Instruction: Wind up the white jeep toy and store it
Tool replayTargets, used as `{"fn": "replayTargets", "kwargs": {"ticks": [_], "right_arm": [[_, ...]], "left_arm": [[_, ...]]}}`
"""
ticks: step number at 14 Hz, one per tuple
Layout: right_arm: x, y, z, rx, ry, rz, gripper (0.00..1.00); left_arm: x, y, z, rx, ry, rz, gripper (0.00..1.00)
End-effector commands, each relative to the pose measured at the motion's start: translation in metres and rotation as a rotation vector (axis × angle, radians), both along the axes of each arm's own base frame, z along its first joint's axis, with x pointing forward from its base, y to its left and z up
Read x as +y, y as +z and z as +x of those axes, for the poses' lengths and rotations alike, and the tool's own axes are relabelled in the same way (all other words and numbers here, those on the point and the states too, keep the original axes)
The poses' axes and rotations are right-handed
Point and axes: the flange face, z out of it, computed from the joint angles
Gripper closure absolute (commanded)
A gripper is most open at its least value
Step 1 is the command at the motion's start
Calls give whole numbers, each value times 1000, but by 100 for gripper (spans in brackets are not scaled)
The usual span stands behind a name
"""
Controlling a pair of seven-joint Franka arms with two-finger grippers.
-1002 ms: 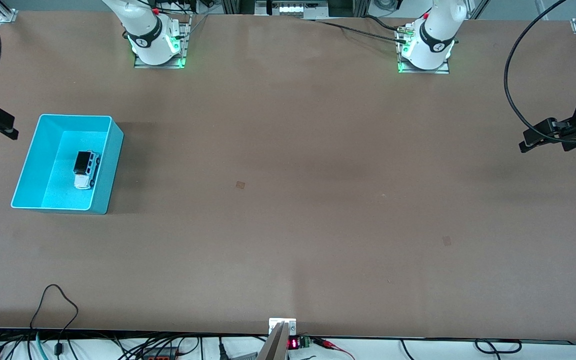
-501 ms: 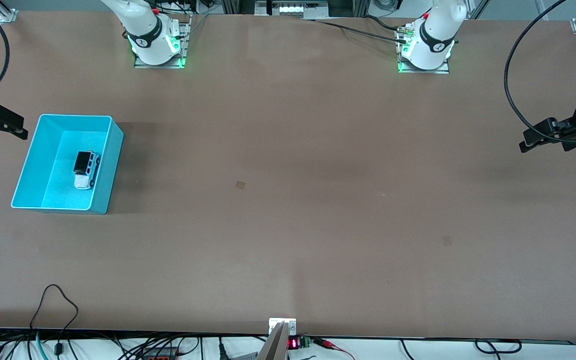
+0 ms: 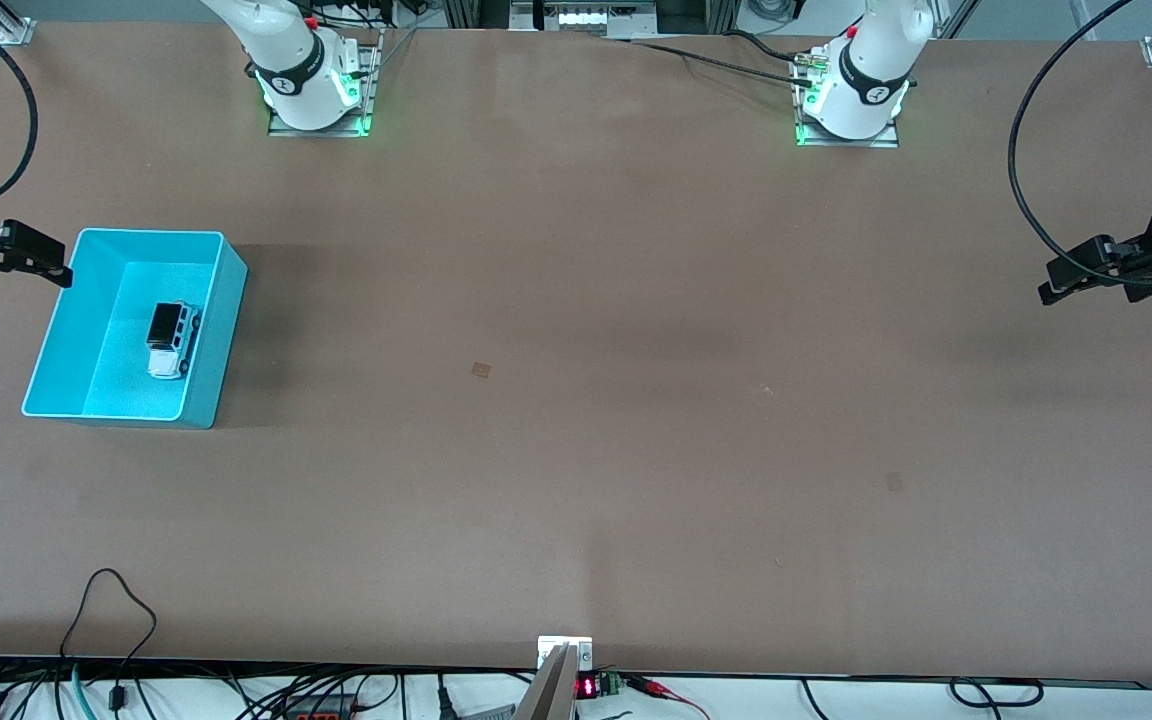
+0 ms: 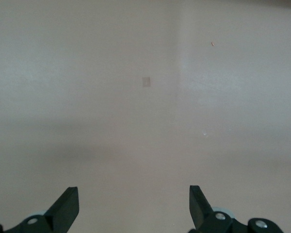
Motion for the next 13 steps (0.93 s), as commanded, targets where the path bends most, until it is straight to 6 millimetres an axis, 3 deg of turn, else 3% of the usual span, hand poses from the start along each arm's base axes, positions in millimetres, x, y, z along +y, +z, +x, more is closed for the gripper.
{"fn": "replayTargets", "kwargs": {"ticks": [1, 13], "right_arm": [[11, 6, 2, -5, 2, 15, 0], [6, 1, 3, 4, -15, 15, 0]], "left_arm": [[0, 6, -6, -7, -10, 0, 0], [0, 6, -6, -7, -10, 0, 0]]}}
